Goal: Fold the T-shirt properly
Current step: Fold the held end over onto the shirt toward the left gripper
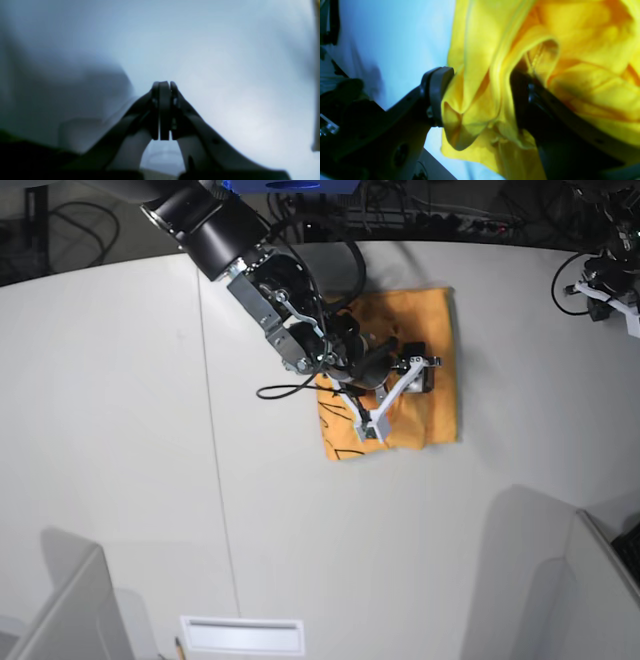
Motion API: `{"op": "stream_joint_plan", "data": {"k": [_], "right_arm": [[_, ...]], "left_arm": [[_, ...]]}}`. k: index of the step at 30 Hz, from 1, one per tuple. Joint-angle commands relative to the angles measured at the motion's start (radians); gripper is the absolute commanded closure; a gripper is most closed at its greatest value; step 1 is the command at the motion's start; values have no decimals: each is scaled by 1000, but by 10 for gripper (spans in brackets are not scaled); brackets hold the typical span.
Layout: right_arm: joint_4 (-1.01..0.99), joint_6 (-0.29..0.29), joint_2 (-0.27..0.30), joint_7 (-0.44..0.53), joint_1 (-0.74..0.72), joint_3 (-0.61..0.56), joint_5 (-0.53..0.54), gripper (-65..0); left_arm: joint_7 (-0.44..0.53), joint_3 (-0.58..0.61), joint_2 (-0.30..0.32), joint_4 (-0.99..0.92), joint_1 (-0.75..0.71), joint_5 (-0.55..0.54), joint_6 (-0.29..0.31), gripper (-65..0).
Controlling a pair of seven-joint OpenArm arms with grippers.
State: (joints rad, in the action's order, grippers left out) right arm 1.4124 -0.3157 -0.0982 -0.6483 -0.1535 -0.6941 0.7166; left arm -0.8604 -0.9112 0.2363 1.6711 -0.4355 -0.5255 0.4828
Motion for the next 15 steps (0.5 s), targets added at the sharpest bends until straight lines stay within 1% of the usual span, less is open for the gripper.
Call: {"op": "stream_joint_plan", "data": {"k": [1,3,4,6,8,11,15], "right_arm": [[17,8,-19,22,-36,-9,5,-327],[21,3,-21,22,-62,-52,7,-327],[23,-10,-22,22,-77,-75,10,-327],[23,-78,-33,22,-114,-144,16,-330],[23,-119,-42,25,-157,-223,16,-333],[23,-125,-53,28,-208,-316,18,-333],[28,-124,-58,32,-269,-375,18,-335]], "left_arm": [[17,-6,16,13,-6,-15,6,0],[17,-4,16,13,-6,-15,6,0],[17,-4,15,13,-6,-15,6,0],[17,-3,13,13,-3,-15,6,0],[17,-3,13,13,-1,-15,6,0],[17,-3,13,13,0,-15,6,0],[17,-3,13,11,0,-15,6,0]]}}
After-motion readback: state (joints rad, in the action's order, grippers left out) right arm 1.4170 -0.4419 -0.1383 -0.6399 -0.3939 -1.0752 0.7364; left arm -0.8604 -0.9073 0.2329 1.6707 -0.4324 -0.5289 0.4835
